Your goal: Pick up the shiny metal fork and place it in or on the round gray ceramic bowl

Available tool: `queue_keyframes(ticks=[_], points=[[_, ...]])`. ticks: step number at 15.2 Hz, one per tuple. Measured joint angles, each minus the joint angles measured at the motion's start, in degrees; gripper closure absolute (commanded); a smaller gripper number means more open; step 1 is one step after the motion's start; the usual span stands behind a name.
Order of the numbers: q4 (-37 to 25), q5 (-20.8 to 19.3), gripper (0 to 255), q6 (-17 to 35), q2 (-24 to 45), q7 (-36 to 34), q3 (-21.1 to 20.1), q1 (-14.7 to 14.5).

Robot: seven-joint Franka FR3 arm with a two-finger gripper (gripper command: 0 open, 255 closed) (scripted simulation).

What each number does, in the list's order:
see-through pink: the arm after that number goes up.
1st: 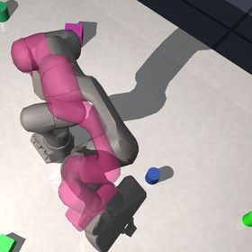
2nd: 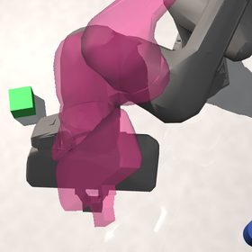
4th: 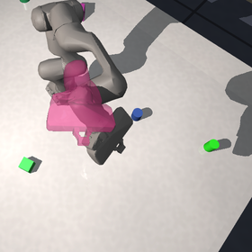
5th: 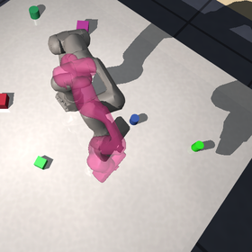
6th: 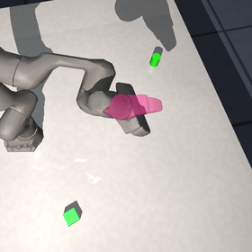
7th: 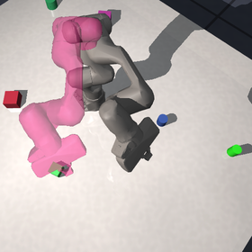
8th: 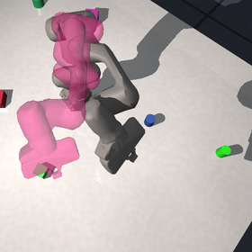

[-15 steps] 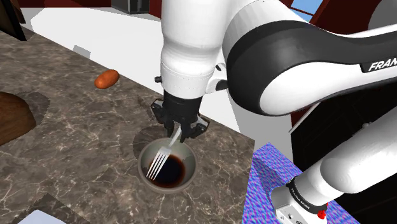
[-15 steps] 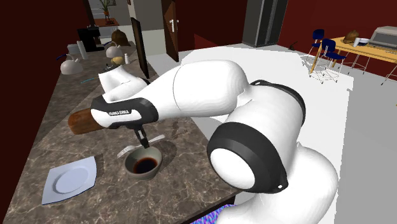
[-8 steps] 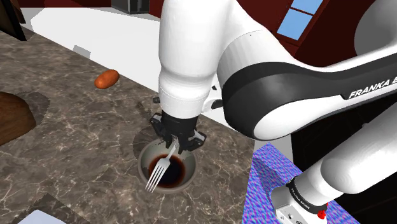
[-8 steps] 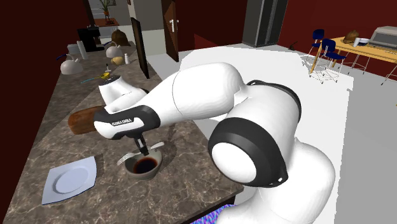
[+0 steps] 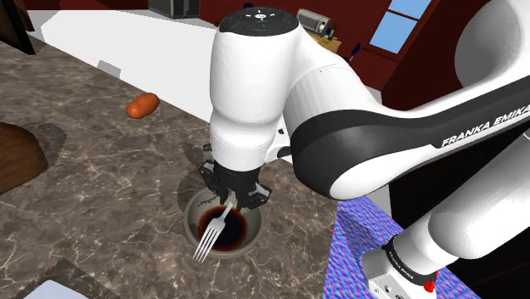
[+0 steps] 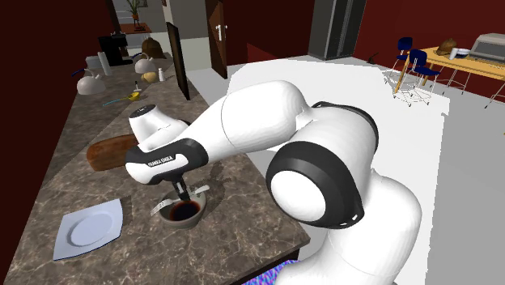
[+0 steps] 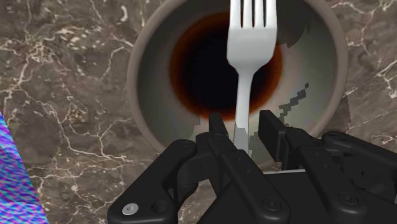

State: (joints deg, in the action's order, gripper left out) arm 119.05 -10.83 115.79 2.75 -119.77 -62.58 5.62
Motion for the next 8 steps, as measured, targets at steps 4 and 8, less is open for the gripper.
queue_keyframes(ticks=[4,8], points=[[0.02,-0.02,0,0.03,0.01,-0.01,0.01,0.01],[0.02,-0.02,0,0.03,0.01,-0.01,0.01,0.0]])
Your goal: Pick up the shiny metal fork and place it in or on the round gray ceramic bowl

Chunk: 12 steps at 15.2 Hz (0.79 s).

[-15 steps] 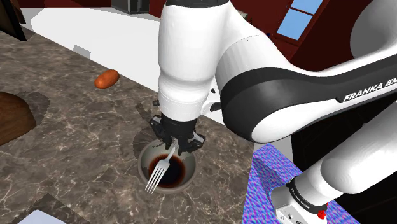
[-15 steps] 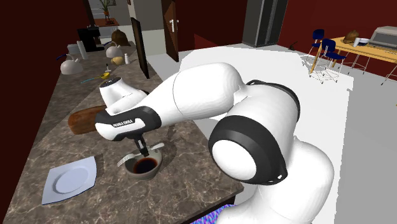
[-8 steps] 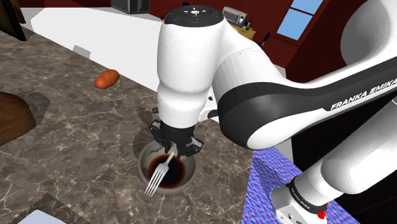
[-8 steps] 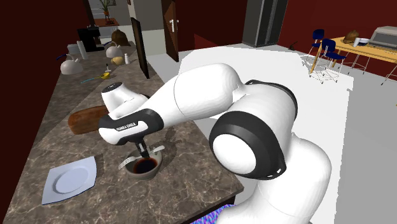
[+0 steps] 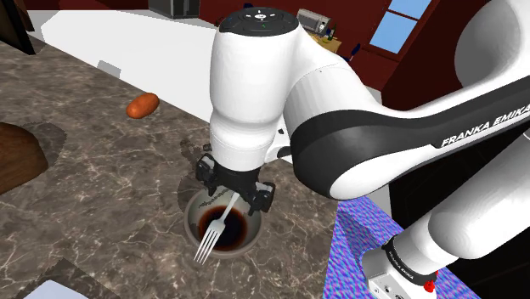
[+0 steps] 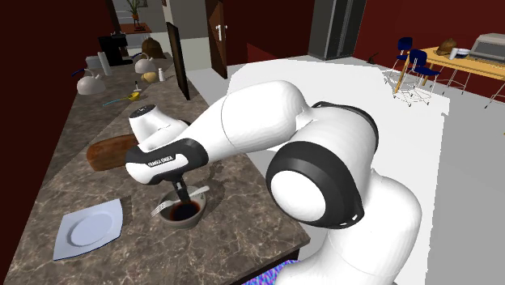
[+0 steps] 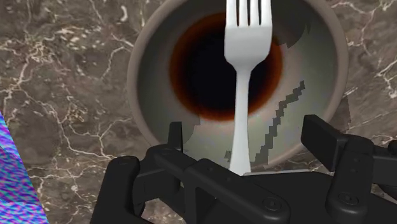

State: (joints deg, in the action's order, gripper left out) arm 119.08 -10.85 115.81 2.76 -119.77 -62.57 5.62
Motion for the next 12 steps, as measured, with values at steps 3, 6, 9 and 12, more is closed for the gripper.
queue_keyframes(ticks=[3,6,9,12], points=[[-1.37,1.78,0,-1.96,-1.71,1.16,-0.18,0.21],[-4.74,3.52,0,-5.9,-3.29,2.57,-0.2,0.33],[-5.26,3.8,0,-6.55,-3.52,2.71,-0.23,0.29],[-5.35,3.83,0,-6.66,-3.54,2.75,-0.22,0.3]])
